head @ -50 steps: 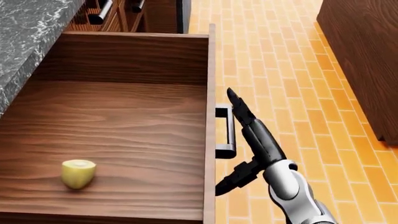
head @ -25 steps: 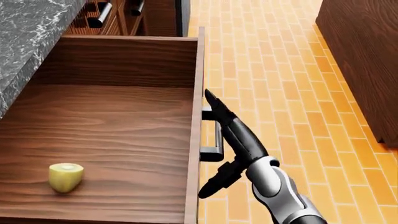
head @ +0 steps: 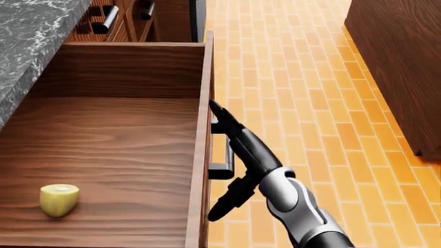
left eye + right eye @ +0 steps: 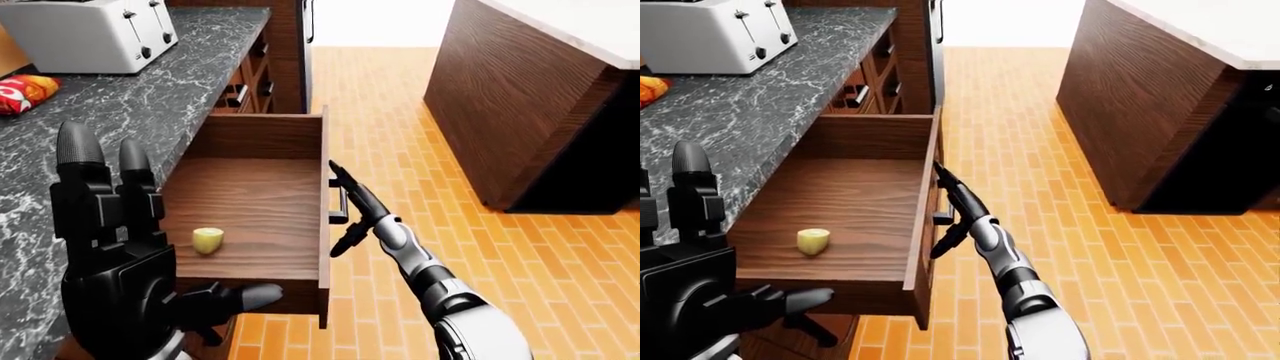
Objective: Close the right drawer.
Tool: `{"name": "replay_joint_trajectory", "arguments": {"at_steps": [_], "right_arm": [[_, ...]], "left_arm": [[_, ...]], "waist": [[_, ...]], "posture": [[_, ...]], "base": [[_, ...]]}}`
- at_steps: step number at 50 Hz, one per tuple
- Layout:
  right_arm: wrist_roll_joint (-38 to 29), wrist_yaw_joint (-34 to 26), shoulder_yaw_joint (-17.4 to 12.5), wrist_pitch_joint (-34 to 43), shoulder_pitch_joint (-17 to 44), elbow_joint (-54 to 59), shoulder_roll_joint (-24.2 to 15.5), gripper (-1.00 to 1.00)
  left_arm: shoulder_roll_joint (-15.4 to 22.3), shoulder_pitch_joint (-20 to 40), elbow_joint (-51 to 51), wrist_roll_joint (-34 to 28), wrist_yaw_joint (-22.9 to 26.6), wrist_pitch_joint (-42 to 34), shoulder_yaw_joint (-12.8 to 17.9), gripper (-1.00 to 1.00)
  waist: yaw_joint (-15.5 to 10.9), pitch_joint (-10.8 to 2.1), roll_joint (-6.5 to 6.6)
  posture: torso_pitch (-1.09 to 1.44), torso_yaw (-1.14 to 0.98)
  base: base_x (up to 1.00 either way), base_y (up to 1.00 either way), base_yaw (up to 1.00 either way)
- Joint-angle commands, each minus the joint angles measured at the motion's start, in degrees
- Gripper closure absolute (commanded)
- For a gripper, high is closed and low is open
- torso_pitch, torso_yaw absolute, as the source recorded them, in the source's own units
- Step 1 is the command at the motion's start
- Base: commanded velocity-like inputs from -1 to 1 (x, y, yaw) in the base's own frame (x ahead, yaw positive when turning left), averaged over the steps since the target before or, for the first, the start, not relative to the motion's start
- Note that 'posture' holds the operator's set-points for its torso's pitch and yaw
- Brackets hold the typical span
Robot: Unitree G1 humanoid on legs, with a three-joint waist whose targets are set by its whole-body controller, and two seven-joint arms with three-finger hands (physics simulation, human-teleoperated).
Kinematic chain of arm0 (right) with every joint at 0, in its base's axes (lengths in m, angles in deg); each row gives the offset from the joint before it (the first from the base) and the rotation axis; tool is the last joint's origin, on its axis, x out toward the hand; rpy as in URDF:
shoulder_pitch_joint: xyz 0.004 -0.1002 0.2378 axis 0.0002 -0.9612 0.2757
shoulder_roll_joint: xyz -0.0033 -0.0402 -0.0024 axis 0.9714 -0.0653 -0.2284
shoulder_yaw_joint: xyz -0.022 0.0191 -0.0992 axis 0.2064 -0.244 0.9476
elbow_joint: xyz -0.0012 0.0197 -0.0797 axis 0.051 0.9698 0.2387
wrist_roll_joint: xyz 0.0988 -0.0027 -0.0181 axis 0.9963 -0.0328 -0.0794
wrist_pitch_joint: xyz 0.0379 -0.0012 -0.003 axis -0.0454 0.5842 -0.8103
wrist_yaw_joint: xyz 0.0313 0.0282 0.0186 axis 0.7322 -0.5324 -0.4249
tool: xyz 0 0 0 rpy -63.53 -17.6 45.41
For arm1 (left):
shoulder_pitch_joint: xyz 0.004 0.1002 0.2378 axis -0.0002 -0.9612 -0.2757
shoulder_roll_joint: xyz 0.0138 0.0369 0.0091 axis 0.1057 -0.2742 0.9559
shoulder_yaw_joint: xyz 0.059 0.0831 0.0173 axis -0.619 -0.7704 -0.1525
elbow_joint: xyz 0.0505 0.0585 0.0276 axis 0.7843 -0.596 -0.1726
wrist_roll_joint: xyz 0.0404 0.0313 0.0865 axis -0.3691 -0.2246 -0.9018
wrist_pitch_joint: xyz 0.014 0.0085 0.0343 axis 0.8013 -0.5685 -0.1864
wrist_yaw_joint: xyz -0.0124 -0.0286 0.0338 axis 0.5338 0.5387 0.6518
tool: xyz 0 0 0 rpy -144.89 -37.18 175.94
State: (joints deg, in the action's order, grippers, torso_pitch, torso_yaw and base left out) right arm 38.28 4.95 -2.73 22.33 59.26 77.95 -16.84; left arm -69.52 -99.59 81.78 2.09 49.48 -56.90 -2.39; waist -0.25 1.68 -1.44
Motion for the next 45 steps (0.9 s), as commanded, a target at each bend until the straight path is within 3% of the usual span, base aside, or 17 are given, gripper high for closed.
{"name": "replay_joint_trajectory", "arguments": {"at_steps": [1, 21, 45], "right_arm": [[-1.2, -1.6, 1.4, -4.5, 2.7, -3.1, 1.2, -1.00], [-2.7, -3.2, 1.9, -3.9, 4.6, -1.8, 2.9, -1.00], [-4.6, -5.0, 3.3, -2.0, 8.8, -0.8, 7.8, -1.00]], "left_arm": [[0.1, 0.5, 2.1, 0.1, 0.0, 1.2, 0.1, -1.00], [0.0, 0.5, 2.1, 0.3, 0.2, 1.2, 0.2, -1.00], [0.0, 1.0, 2.2, 0.6, 0.2, 0.7, 0.7, -1.00]], "waist": [[-0.5, -1.33, 0.11], [-0.2, -1.32, 0.27], [-0.1, -1.11, 0.50]], "posture": [[0.00, 0.00], [0.00, 0.00], [0.00, 0.00]], "base": [[0.00, 0.00, 0.00], [0.00, 0.00, 0.00], [0.00, 0.00, 0.00]]}}
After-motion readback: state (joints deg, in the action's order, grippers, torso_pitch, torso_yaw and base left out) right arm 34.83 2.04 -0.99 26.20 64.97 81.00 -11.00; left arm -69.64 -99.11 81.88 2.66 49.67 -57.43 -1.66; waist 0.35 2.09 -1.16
